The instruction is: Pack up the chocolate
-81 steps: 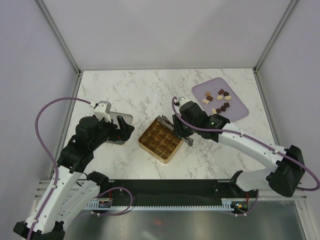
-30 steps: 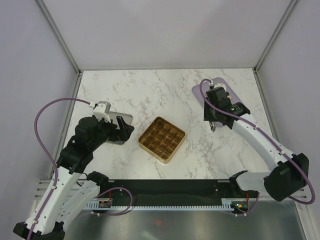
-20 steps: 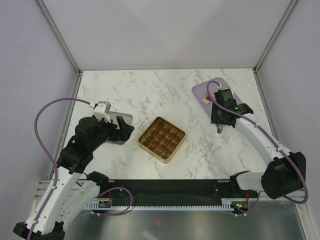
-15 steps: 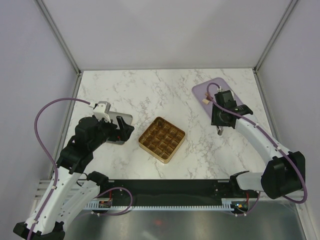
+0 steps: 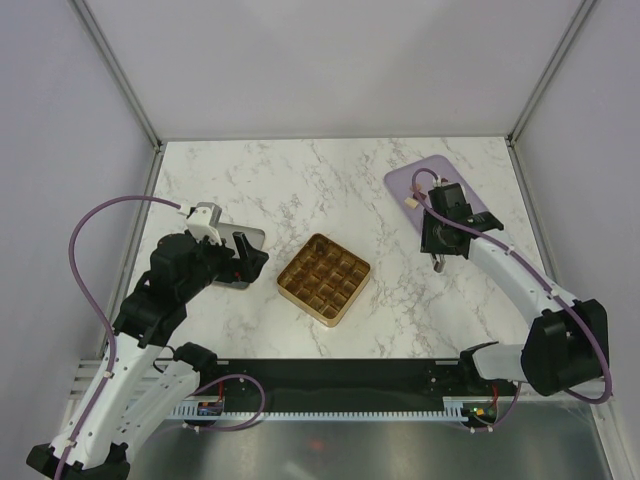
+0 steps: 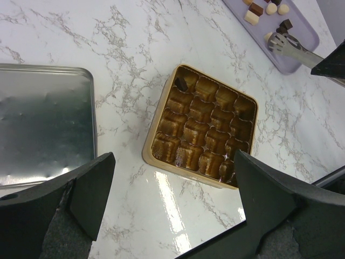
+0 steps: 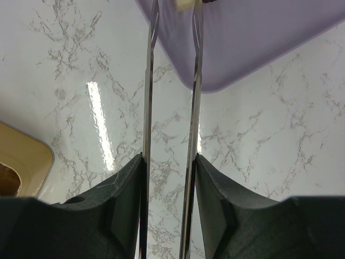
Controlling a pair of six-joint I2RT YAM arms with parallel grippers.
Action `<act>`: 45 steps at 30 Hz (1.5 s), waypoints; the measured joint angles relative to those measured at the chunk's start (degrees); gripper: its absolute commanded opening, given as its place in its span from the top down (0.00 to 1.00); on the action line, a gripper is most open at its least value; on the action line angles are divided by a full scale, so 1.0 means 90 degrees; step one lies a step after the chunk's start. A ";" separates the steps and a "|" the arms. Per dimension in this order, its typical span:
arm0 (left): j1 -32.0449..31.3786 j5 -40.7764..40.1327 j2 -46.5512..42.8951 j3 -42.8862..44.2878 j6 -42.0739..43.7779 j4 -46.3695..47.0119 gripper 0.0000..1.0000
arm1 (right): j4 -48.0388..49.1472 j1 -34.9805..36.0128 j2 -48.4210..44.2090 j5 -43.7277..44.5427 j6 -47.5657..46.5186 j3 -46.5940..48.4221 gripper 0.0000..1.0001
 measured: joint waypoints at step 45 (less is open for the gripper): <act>0.0000 0.0000 0.0032 0.0000 0.0002 0.0000 0.00 | 0.0143 -0.0066 0.0032 -0.0238 -0.0187 -0.0002 0.66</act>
